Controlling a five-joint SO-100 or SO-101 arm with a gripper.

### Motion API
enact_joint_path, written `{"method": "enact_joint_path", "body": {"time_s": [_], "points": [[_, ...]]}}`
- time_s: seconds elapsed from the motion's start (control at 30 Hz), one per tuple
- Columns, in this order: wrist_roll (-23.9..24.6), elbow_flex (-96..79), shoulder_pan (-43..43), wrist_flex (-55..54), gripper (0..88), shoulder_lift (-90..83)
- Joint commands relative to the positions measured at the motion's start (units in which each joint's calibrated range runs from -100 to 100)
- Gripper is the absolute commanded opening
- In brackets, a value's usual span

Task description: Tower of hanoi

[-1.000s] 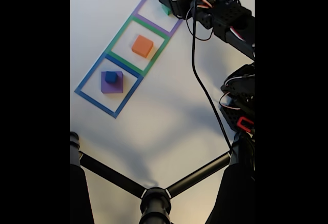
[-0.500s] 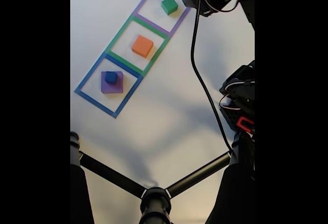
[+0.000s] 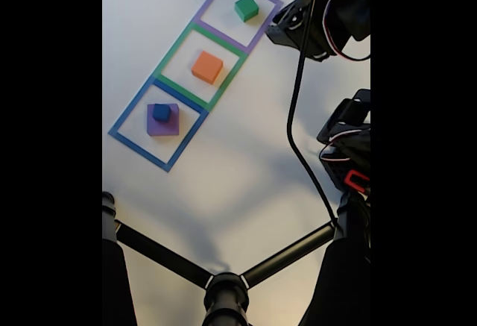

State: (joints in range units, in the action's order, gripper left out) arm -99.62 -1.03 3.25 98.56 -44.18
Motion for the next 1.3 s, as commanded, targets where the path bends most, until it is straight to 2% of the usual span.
{"method": "enact_joint_path", "body": {"time_s": [0.0,0.13,0.27,0.37,0.53,0.83,1.03,1.27], "points": [[-0.4,-2.7,-4.0,-0.5,3.0,-3.3],[-0.4,-10.2,-6.6,-5.3,7.4,-5.8],[-0.4,-21.5,-7.7,-16.0,25.2,-8.9],[-0.4,-29.9,-8.6,-25.6,30.5,-10.7],[-0.4,-40.2,-9.0,-36.4,31.1,-12.9],[-0.4,-53.9,-11.2,-57.6,40.5,-13.8],[-0.4,-66.9,-11.8,-79.7,43.4,-11.9],[-0.4,-76.8,-12.7,-98.4,43.0,-6.8]]}}
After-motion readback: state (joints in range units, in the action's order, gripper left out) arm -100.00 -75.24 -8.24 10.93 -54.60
